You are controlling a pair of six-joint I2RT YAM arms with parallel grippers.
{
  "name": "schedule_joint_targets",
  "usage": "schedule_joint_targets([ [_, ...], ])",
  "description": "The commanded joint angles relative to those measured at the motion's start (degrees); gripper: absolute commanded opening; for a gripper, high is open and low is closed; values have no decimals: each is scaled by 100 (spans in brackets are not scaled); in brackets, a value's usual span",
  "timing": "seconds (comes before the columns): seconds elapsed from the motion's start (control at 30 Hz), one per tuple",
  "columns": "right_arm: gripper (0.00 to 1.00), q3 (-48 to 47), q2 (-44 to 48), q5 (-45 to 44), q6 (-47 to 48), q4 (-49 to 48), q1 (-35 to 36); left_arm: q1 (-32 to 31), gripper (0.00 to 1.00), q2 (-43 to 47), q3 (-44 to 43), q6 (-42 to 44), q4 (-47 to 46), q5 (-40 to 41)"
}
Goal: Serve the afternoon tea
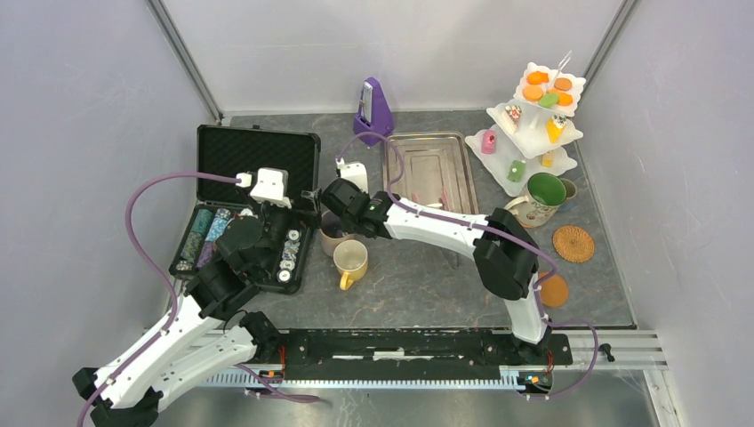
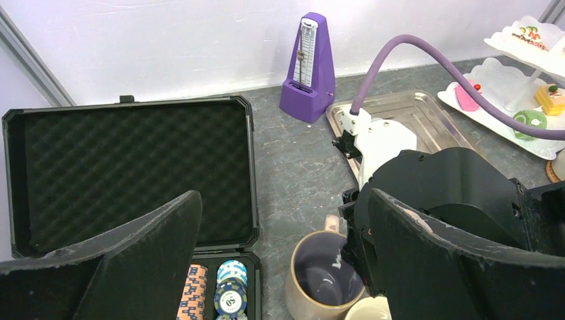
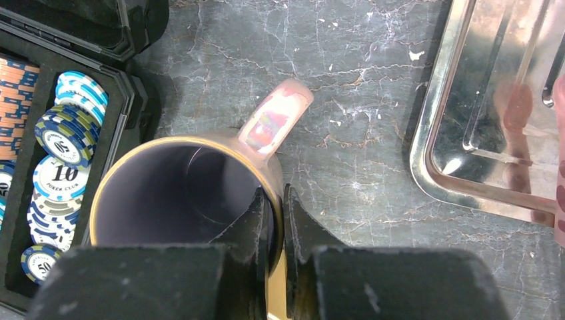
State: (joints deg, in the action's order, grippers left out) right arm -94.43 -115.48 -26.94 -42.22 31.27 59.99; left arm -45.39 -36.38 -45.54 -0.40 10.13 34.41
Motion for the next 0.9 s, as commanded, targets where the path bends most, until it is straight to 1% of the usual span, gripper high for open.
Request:
schedule_joint_targets([
  [0.0, 0, -347, 252, -352, 55, -185, 22, -14, 100, 7, 19, 170, -209, -27],
  [0.13, 0, -352, 764, -705, 216, -267, -25, -14, 100, -2, 15, 163, -207, -30],
  [0.27, 0, -84, 1644, -1283, 398, -351, -130, -14, 100, -10, 19, 150, -205, -40],
  [0.47, 0, 963, 3343, -2368, 508, -367, -337, -14, 100, -34, 14, 137, -204, -75],
  [0.53, 0, 1480, 4028, -2880, 550, -265, -436, -15, 100, -40, 18, 121, -206, -92],
  [0.67, 0, 2344, 5489, -4180, 372, 302, -742, -14, 100, -69, 9, 104, -211, -145],
  [0.77, 0, 2972, 6401, -4999, 365, 652, -1091, -14, 100, -112, -13, 98, -187, -180],
  [0.87, 0, 3384, 7004, -5422, 730, 890, -1658, -14, 100, -153, -21, 102, -179, -207],
])
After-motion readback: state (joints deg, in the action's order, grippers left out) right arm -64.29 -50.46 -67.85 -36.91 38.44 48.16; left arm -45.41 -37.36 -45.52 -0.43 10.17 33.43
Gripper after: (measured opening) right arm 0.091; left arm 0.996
